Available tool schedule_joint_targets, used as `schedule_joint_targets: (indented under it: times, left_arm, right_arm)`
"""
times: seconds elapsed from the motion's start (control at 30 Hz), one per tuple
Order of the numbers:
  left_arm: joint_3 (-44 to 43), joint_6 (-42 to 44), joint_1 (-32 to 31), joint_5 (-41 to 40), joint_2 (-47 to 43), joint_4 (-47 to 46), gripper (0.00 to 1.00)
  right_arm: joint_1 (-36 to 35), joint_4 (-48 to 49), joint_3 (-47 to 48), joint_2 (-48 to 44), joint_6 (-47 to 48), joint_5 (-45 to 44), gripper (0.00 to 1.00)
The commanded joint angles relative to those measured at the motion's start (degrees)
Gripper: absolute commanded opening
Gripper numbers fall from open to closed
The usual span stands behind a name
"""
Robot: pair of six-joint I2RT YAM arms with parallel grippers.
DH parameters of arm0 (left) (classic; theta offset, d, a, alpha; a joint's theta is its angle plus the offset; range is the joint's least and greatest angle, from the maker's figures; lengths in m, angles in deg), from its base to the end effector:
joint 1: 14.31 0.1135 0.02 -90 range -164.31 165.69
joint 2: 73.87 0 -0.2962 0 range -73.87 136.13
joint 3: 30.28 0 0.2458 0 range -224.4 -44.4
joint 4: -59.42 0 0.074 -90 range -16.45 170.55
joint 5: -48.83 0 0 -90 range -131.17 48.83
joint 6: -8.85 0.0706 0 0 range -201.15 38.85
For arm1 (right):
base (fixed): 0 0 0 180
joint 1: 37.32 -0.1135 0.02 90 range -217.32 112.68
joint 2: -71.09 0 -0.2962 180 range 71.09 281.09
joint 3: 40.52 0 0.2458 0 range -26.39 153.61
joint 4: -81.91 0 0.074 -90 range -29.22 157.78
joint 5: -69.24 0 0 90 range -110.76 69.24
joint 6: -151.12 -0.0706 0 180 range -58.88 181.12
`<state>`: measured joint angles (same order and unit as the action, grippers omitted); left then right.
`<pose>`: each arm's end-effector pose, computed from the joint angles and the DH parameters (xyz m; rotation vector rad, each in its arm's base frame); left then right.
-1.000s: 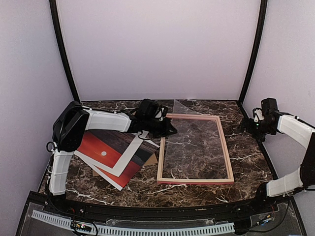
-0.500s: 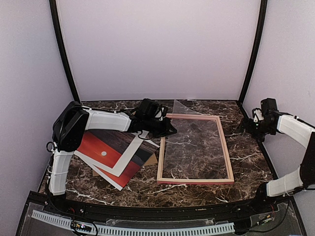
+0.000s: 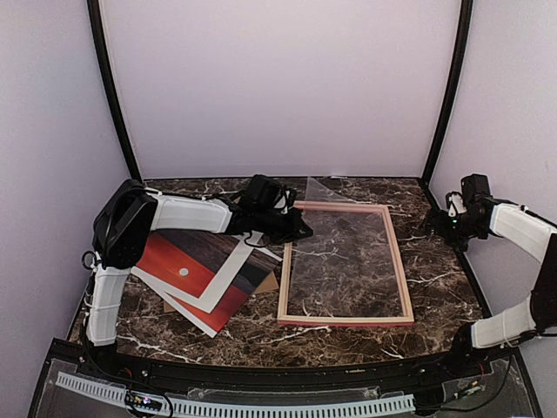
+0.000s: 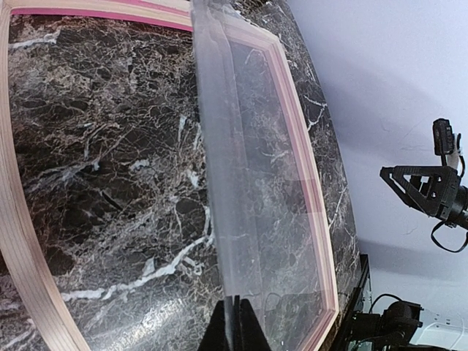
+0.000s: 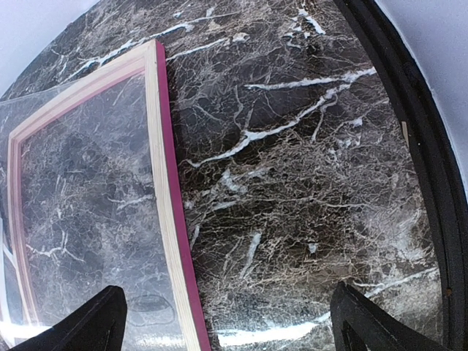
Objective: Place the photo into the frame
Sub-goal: Place the glass panel in the frame body.
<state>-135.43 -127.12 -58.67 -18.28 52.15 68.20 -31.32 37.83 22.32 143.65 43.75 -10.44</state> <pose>0.3702 -0.4005 0.1967 0.2422 2.3400 -1.2968 0.2581 -0.0144 0.2388 0.4364 2.4765 0.3073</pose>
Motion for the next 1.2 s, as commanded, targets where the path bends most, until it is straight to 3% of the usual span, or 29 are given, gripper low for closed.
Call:
schedule_joint_targets:
  times: [0.0, 1.17]
  left_arm:
    - [0.39, -0.29, -0.38, -0.55, -0.87, 0.2, 0.0]
    - [3.77, -1.91, -1.24, -1.16, -2.74, -1.71, 0.0]
  right_arm:
    - [-0.37, 1.19, -0.55, 0.55, 0.63, 0.29, 0.99]
    - [-0.8, 1.38, -0.46, 1.23, 0.75, 0.24, 0.99]
